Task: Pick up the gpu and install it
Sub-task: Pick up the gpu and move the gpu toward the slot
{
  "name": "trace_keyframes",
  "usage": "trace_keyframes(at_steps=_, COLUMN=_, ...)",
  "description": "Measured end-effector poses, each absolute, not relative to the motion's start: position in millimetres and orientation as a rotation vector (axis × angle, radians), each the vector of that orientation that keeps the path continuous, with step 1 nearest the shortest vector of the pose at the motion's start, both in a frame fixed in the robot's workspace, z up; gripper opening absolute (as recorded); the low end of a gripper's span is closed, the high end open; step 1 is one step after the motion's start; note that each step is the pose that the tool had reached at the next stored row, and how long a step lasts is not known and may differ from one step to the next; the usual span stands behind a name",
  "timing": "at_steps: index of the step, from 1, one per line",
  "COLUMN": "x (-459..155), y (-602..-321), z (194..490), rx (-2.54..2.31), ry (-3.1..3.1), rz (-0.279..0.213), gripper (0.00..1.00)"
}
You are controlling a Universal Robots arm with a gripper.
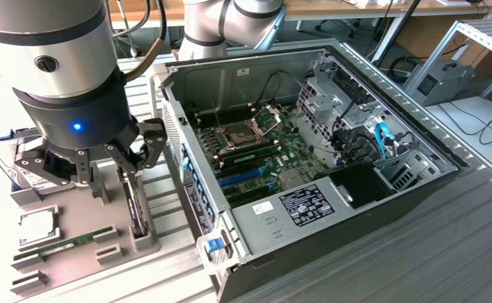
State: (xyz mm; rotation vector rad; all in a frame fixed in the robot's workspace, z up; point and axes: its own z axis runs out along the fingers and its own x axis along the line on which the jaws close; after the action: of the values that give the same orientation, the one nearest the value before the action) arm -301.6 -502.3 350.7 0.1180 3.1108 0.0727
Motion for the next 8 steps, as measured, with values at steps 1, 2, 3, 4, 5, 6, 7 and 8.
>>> trace_keyframes(at_steps=1, x=-301.6, y=-502.3, z=350.3, rx=0.118, ry=3.111, rz=0.073, gripper=0.48)
trace_keyframes(at_steps=2, x=-301.6, y=-502.3, z=349.4, rx=0.118, ry=3.111, rz=0.073, gripper=0.48)
trace_keyframes(at_steps=3, x=-301.6, y=-502.3, z=349.2, rx=0.118, ry=3.111, rz=0.073, gripper=0.48)
trace_keyframes(at_steps=4, x=-301.6, y=-502.3, z=345.8, rx=0.118, ry=3.111, rz=0.073, gripper=0.48)
trace_keyframes(at_steps=5, x=-301.6, y=-502.3, z=342.6, rx=0.118, ry=3.111, rz=0.073, gripper=0.48)
trace_keyframes(at_steps=6, x=-301.6, y=-502.3, z=342.5, rx=0.118, ry=3.111, rz=0.073, gripper=0.48)
trace_keyframes(at_steps=7, x=-301.6, y=-502.3, z=342.4, rx=0.118, ry=3.111, rz=0.073, gripper=0.48)
trace_keyframes(at_steps=8, x=-301.6, y=-502.3, z=342.2, rx=0.118, ry=3.111, rz=0.073, gripper=0.48)
